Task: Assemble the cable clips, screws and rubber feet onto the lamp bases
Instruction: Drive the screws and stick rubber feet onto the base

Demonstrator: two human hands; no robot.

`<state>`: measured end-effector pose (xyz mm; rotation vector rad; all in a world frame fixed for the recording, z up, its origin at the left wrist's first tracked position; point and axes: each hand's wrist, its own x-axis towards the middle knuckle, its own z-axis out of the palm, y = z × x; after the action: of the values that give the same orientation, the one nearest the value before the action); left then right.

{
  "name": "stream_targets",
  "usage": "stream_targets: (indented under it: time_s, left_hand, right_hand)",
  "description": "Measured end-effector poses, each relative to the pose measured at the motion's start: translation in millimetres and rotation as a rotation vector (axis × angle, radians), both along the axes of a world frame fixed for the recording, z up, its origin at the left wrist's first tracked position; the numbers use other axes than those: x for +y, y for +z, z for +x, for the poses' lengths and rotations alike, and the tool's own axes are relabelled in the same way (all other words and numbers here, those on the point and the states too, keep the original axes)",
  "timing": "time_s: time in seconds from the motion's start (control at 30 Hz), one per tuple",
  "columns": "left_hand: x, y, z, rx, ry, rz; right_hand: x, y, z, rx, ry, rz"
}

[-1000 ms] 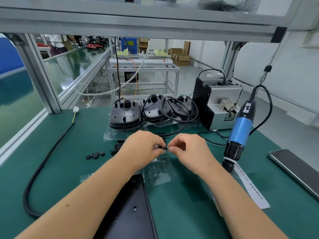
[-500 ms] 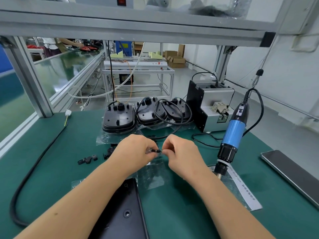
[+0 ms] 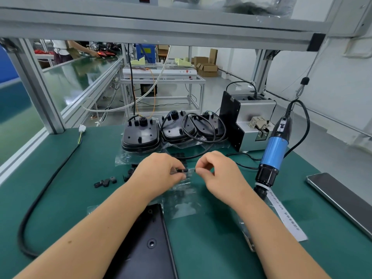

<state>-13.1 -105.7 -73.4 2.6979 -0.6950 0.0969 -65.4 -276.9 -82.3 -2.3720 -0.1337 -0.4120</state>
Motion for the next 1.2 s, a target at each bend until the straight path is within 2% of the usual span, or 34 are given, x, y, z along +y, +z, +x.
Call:
stream_targets:
  time_s: [0.1,0.2,0.33,0.43,0.57,0.67,0.8,0.9,1.0,1.2]
  left_hand:
    - [0.1,-0.9,0.9,0.005,-0.006,0.034]
    - [-2.6,-3.4,3.6,0.005,-0.035,0.158]
    - [-7.2,-4.6,9.2,0.019,-0.066,0.268]
    - [-9.3,-2.6,7.0,0.054,-0.13,0.28]
    - [-3.7,3.7,2.3,0.158,-0.199,0.22]
    - [15.3,19.8,-0.7,0.183,-0.183,0.039]
    - [56.9,39.1,-10.0,0.155,-0.09,-0.246]
    - [83.0,31.0,-26.4,0.133,0.012,-0.488]
    - [93.6,11.4,-42.3,0.169,0.041,-0.619]
    - [91.3,-7.9,-50.5,0.222,0.051,-0.651]
  right_hand:
    - [-4.9,7.0,-2.7,0.101,0.014,0.366]
    - [-5.3,11.0,-6.3,0.349,0.047,0.748]
    - [1.5,15.7,-10.8,0.54,0.125,0.922]
    - [15.0,21.8,-22.2,0.573,0.173,0.896]
    - [38.8,29.7,-49.0,0.546,0.291,0.744]
    - [58.7,35.7,-69.2,0.552,0.375,0.594]
    - [75.1,32.7,-77.5,0.584,0.28,0.412]
    - [80.8,26.1,-78.3,0.65,0.179,0.414]
    - [83.3,20.8,-81.0,0.672,0.123,0.479]
    - [84.5,16.9,-85.6,0.652,0.108,0.548]
